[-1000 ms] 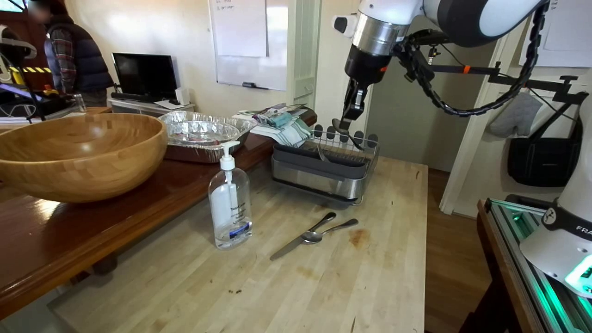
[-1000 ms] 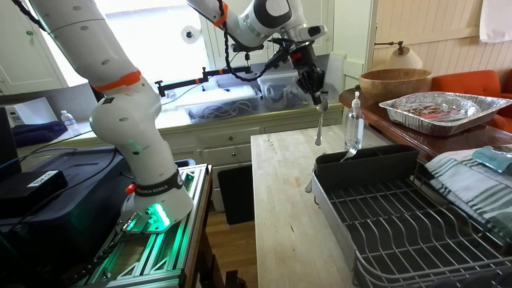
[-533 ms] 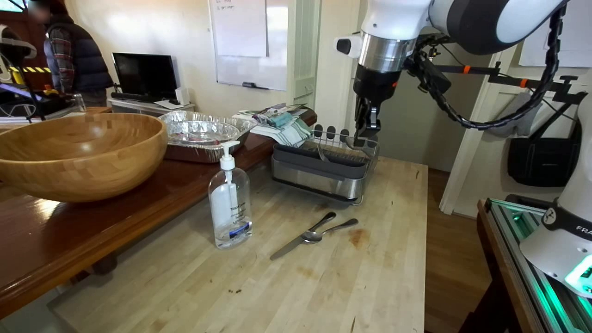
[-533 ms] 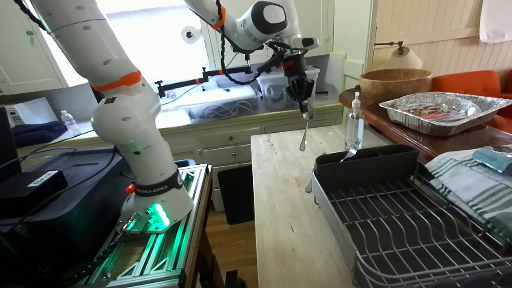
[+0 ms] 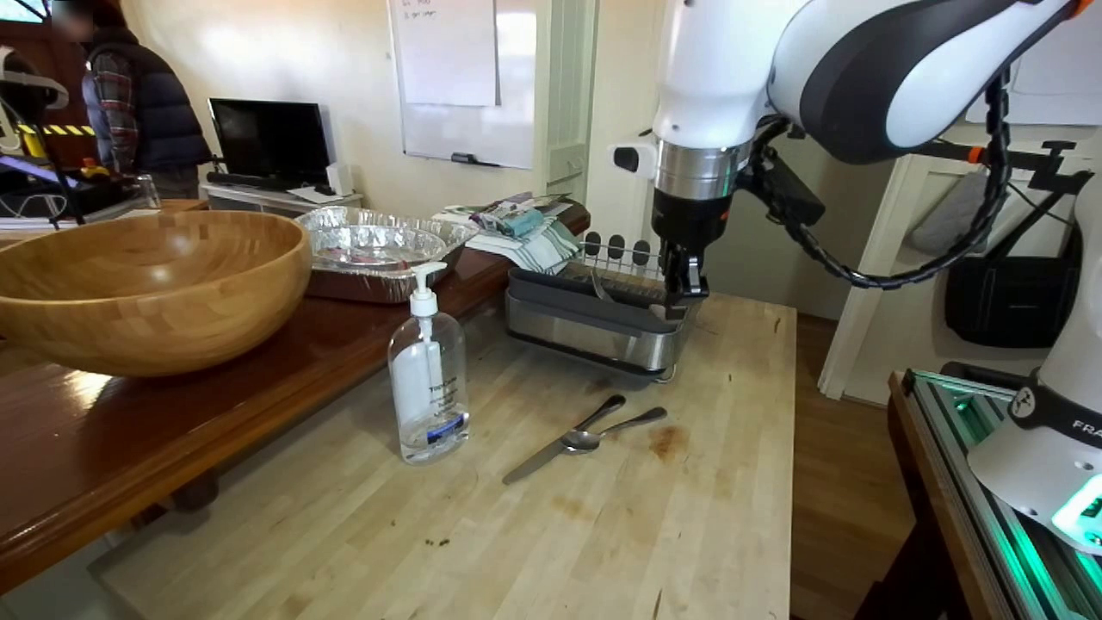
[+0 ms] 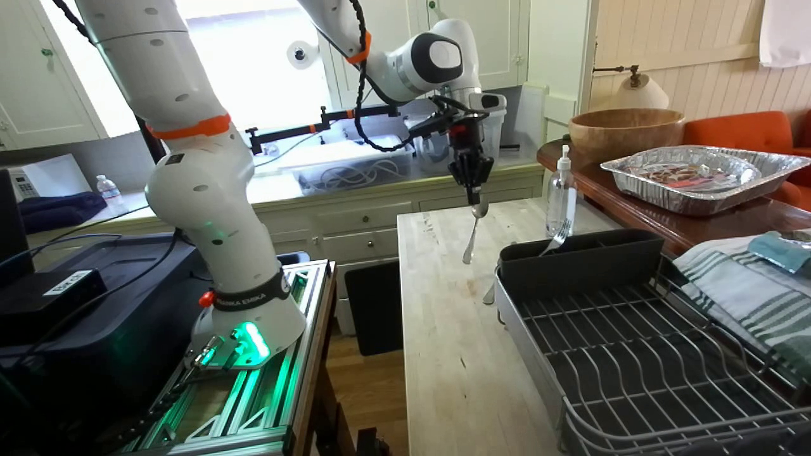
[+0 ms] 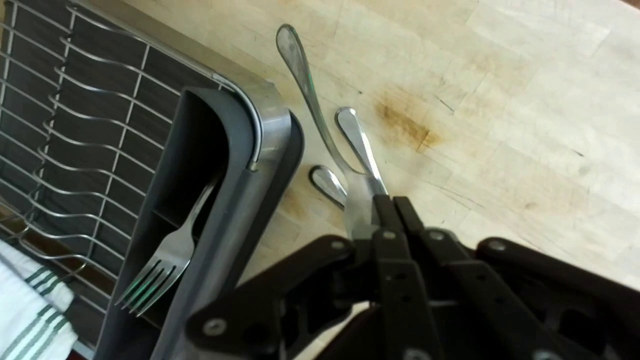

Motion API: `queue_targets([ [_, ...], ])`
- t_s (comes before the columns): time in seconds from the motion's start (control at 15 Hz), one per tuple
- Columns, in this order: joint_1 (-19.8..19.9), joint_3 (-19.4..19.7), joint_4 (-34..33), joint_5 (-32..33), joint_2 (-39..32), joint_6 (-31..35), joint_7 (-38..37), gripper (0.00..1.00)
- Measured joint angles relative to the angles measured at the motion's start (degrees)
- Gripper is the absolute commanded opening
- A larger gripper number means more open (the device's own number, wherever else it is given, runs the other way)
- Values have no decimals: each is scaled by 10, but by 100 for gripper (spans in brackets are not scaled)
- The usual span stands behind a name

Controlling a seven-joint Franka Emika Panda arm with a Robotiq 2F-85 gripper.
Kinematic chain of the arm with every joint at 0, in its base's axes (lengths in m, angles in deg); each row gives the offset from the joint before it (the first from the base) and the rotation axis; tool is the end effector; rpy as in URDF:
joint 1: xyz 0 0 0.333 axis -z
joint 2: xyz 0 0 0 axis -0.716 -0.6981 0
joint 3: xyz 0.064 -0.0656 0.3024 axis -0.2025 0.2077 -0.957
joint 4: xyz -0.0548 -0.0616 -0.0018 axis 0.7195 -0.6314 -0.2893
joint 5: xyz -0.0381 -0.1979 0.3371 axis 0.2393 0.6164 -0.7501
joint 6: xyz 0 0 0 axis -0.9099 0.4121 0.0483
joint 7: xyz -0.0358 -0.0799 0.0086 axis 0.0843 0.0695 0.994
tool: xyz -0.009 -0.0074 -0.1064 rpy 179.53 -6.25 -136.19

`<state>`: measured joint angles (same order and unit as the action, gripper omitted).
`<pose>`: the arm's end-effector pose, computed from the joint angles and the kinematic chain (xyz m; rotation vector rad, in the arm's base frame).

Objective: Remove the silver spoon from the drying rack and put it on the table

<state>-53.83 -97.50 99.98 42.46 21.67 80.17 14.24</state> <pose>0.4503 0.1504 0.3438 2.7642 0.6228 -0.0284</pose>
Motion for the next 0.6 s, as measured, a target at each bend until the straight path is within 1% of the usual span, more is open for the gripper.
queue_targets([
  [0.6,-2,2,-13,-9,-95,76,0,1],
])
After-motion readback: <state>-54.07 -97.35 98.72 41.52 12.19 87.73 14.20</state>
